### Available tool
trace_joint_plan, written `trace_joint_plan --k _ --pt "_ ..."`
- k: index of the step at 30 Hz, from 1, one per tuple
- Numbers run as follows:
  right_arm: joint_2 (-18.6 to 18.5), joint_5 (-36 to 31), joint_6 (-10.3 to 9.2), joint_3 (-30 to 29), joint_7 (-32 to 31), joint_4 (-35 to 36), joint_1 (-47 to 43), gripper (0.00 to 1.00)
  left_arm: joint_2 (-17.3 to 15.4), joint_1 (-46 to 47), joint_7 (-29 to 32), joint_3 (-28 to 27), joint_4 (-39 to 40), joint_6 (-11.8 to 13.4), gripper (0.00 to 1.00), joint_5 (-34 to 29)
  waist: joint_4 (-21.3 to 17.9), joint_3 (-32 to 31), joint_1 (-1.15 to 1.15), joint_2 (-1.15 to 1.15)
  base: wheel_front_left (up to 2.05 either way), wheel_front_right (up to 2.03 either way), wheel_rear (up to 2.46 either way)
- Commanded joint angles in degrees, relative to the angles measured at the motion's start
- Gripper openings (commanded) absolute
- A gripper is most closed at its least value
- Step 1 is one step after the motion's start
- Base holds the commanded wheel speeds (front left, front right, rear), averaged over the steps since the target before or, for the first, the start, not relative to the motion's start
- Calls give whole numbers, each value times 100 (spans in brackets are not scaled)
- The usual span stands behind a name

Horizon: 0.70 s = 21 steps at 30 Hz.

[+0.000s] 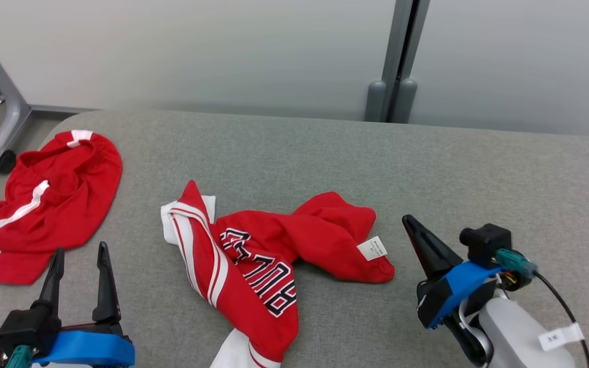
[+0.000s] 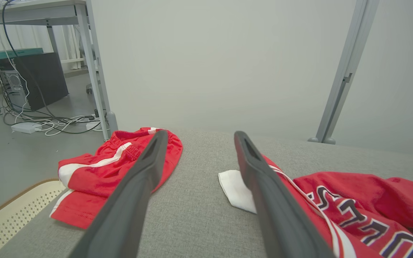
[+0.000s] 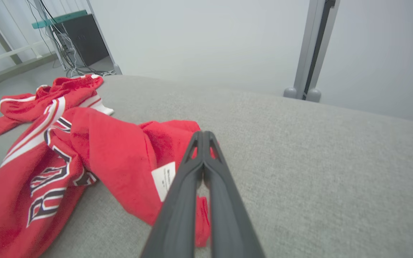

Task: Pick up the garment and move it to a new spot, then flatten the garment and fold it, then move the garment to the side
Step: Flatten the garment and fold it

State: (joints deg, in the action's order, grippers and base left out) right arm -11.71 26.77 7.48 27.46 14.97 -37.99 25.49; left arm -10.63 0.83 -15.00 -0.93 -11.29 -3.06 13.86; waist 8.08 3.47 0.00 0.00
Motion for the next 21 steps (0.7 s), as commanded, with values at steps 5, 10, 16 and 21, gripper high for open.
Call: trace_joint_plan --k 5,10,16,21 --pt "-238 -110 2 -207 24 761 -688 0 14 -157 -26 -109 36 -41 100 -28 -253 -149 0 0 0 0 0" --pt "-242 -241 2 -321 25 840 -1007 100 38 -128 -26 -117 32 -75 100 -86 -278 -142 0 0 0 0 0" --pt "-132 -365 2 -970 25 1204 -1324 100 34 -177 -26 -171 22 -84 100 -135 -304 -203 0 0 0 0 0" --pt "-98 -596 2 -1879 26 1644 -1722 100 39 -278 -26 -262 53 -85 100 -140 -418 -267 0 0 0 0 0"
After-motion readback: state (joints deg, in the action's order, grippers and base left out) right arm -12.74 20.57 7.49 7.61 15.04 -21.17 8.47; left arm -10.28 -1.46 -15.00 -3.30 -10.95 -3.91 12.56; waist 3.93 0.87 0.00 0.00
